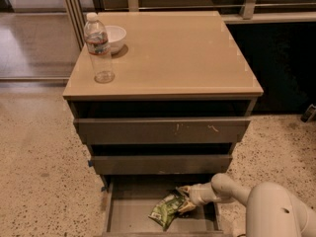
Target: Place green jalapeno chip bag into bottom drawer
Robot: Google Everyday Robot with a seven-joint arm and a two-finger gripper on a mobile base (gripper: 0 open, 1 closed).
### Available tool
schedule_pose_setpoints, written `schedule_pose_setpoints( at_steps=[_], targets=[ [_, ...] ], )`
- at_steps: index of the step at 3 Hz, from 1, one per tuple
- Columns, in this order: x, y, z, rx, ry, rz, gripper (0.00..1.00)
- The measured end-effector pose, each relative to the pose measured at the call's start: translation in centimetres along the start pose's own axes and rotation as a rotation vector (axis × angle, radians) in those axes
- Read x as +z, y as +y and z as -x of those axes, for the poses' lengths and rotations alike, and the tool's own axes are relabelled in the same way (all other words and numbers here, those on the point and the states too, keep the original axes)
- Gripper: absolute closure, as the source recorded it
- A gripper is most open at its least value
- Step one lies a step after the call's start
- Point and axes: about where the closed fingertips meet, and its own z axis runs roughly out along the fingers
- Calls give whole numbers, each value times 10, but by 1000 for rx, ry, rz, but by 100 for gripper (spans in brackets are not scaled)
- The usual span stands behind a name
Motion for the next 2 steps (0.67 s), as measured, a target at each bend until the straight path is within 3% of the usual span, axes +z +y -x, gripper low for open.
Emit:
schedule_pose_setpoints(
  at_steps=[1,2],
  targets=[
    [0,0,0,0,0,0,0],
    [0,0,0,0,0,0,0]
  ],
)
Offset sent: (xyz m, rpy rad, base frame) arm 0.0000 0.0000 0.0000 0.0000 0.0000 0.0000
